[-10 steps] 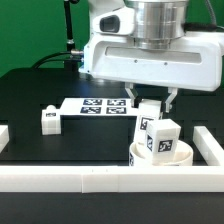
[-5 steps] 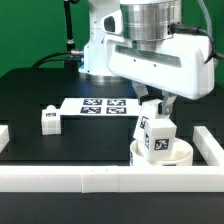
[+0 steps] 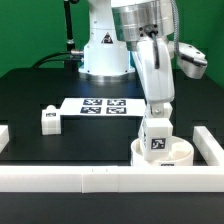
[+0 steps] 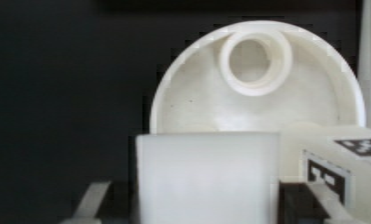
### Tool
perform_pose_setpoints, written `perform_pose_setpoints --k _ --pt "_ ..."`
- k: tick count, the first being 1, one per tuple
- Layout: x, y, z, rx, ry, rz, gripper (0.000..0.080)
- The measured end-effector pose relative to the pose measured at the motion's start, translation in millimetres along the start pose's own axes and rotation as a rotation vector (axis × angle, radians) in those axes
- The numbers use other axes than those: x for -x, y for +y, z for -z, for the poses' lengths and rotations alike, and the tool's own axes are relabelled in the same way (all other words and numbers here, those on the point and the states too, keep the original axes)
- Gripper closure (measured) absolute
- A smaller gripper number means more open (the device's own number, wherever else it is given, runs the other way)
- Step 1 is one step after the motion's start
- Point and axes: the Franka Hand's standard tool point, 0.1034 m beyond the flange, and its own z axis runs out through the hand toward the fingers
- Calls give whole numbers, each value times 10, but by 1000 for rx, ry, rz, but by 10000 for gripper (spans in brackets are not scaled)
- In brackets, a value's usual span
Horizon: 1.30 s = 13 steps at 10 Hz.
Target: Assemble stool
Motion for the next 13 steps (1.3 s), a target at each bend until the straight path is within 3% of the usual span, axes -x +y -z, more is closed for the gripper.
perform_pose_setpoints --k 2,3,4,5,6,8,12,13 --pt "20 0 -1 0 0 -84 465" --pt "23 3 -7 1 0 -86 393" --pt "29 7 2 4 2 -60 393" --pt "76 16 68 12 -3 -17 206" --pt "130 11 168 8 -14 -13 167" --pt "237 21 334 15 -36 127 154" --pt "214 32 294 13 -33 576 151" --pt "253 67 257 26 -16 730 151"
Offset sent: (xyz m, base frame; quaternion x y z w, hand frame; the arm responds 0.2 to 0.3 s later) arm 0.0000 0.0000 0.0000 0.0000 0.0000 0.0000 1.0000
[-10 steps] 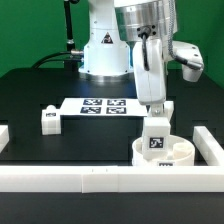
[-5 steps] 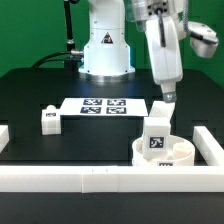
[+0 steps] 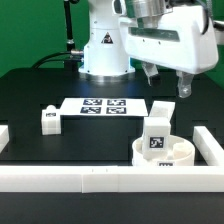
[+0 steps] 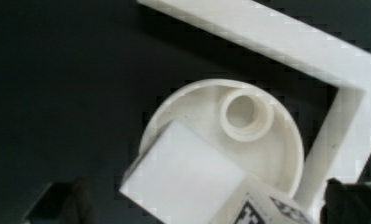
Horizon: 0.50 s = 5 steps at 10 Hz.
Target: Assemble stool
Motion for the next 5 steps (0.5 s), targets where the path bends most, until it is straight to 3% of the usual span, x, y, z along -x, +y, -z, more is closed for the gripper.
perform_pose_setpoints --k 1,5 --pt "31 -2 -18 21 10 226 151" --pt "135 -44 -88 51 -11 777 151"
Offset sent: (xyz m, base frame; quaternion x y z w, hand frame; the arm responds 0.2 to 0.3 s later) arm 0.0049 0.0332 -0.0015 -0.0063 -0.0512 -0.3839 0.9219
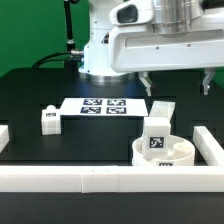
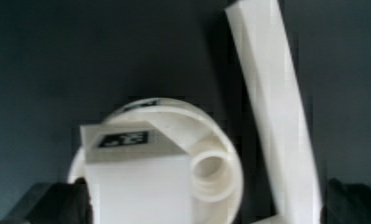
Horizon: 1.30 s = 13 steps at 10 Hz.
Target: Assemble stool
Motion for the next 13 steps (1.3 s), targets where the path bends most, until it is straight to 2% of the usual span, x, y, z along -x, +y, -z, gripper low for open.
perform_pose_setpoints --k 3,4,5,6,9,13 --pt "-13 73 2 16 -1 312 151" --pt "-2 142 -16 26 -10 496 151" --pt "3 219 -49 38 -20 662 151" --pt "-9 257 -74 68 -29 850 151" --pt "-19 314 -81 108 -65 1140 151" --pt "-34 360 -97 132 -89 1437 151"
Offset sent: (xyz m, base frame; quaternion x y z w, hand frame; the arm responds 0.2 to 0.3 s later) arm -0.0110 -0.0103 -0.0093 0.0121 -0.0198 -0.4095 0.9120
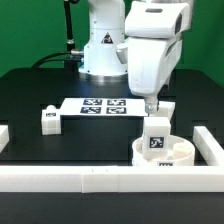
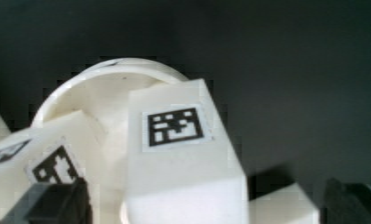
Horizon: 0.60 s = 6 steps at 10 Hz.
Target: Assemble stool
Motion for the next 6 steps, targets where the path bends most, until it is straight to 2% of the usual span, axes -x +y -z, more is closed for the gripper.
perform_pose_setpoints --k 2,3,5,6 --pt "2 -18 -47 -8 -4 -21 151" --pt "61 -26 -87 -31 -11 -31 151" --pt "101 -6 -103 -34 -15 -38 151" --pt "108 -5 -107 -34 -17 -39 264"
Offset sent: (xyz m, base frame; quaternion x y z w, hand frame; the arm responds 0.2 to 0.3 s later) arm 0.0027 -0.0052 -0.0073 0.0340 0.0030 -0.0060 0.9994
